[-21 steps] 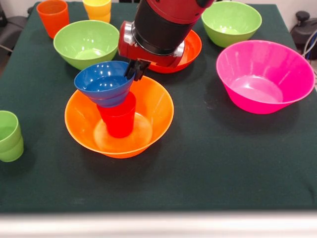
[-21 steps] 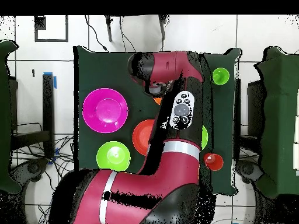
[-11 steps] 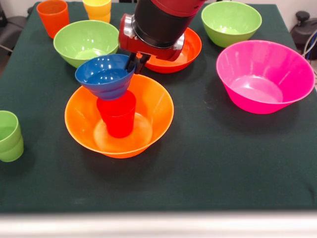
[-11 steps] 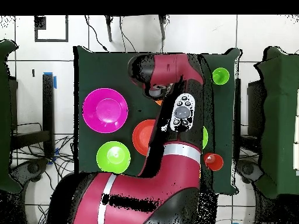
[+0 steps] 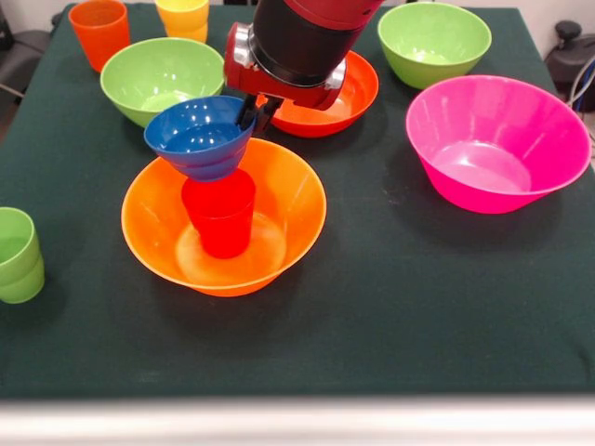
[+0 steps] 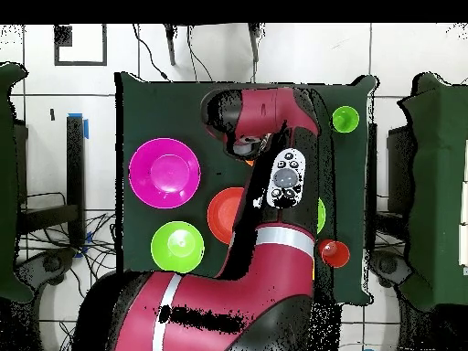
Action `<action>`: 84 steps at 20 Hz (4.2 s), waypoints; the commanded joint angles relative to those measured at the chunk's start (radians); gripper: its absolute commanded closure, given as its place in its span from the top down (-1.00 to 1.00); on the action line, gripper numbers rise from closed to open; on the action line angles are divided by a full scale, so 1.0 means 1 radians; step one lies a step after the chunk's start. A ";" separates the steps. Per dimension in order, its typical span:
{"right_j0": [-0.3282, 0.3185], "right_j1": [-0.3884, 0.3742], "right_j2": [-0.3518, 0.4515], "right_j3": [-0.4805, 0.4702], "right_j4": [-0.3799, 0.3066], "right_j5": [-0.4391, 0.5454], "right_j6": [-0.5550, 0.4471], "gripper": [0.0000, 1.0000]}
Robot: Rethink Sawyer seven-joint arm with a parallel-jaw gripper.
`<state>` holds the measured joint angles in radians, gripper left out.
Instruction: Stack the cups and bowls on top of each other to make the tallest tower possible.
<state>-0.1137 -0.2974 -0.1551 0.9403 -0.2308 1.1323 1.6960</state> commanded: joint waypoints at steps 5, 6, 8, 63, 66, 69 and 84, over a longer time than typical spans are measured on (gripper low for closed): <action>0.003 0.027 0.100 0.072 0.002 -0.045 0.006 -1.00; 0.003 0.026 0.100 0.073 0.002 -0.043 0.005 -1.00; 0.005 0.021 0.100 0.075 0.003 -0.039 0.004 -1.00; -0.006 0.044 0.086 0.050 -0.009 -0.037 0.014 -1.00; -0.006 0.044 0.088 0.046 -0.006 -0.038 0.017 -1.00; -0.005 0.044 0.086 0.048 -0.006 -0.040 0.021 -1.00; 0.003 0.079 0.099 -0.058 0.012 0.011 0.030 -1.00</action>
<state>-0.1140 -0.2722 -0.1553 0.9128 -0.2310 1.1327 1.6960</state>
